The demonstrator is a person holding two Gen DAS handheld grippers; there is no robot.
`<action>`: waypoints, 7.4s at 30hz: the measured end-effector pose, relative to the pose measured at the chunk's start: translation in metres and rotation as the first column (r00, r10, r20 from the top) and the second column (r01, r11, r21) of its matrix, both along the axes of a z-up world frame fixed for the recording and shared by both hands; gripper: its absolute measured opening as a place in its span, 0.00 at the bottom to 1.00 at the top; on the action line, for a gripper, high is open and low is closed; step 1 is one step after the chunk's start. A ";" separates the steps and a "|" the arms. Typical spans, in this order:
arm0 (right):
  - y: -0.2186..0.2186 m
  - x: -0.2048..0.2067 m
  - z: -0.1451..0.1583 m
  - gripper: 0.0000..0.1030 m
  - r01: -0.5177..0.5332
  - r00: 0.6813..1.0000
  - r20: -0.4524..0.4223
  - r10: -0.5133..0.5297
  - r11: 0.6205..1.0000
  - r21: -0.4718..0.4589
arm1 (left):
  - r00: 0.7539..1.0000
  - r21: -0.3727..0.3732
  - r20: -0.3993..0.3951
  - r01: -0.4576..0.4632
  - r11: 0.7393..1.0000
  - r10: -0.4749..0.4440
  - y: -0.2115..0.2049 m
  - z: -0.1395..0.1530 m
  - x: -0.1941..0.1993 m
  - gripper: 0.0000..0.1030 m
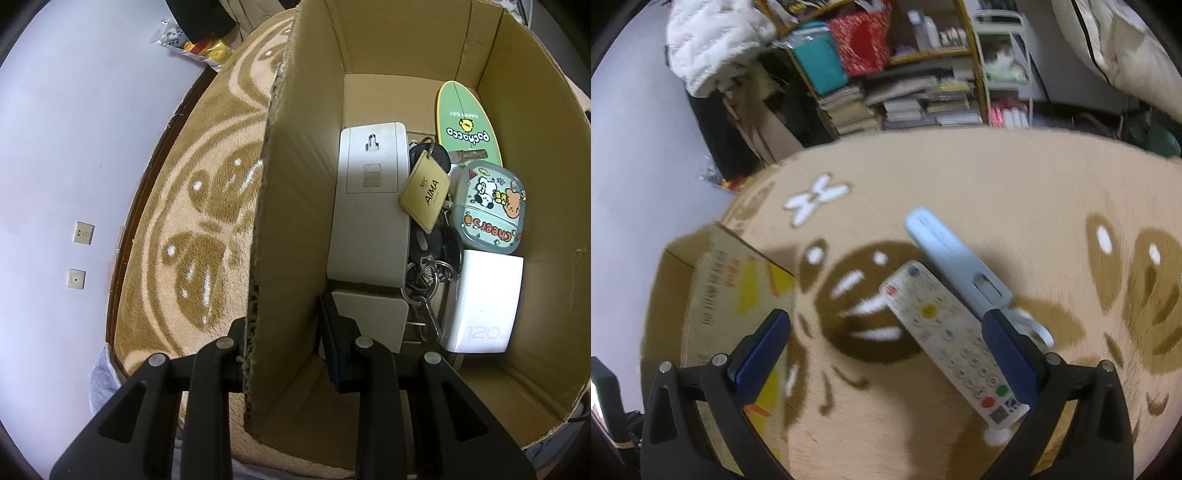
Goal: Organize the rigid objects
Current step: 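Move the right tool to the white TV remote and close on it, then lift the white TV remote with the right tool over the box, then lower the white remote into the box and open the right tool, then move the right tool to the light-blue power bank and close on it, then lift the light-blue power bank with the right tool over the box, then lower the power bank into the box and open the right tool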
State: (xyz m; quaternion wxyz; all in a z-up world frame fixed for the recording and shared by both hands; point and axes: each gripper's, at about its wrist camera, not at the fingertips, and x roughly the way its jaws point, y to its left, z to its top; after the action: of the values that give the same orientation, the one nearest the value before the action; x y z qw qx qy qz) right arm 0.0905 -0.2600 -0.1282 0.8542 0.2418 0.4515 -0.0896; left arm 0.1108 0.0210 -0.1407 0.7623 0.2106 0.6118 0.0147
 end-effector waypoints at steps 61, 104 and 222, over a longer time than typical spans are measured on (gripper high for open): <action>0.079 -0.017 0.122 0.37 -0.105 0.917 0.372 0.142 0.988 -0.117 | 1.000 -0.010 -0.006 0.005 1.000 -0.005 0.002 -0.002 0.000 0.22; 0.100 -0.004 0.101 0.90 -0.137 0.933 0.307 0.188 0.974 -0.179 | 1.000 -0.017 -0.005 0.010 1.000 -0.010 0.003 -0.002 0.001 0.24; 0.143 -0.043 0.071 0.30 -0.257 0.944 0.187 0.272 0.961 -0.100 | 0.989 -0.212 0.143 -0.012 0.977 0.043 0.011 0.048 -0.012 0.27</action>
State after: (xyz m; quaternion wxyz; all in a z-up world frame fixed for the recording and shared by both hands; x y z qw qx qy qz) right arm 0.0476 -0.1173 -0.0570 0.9076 0.1547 0.3887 0.0338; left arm 0.0992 0.0325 -0.0929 0.8229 0.1186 0.5552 -0.0242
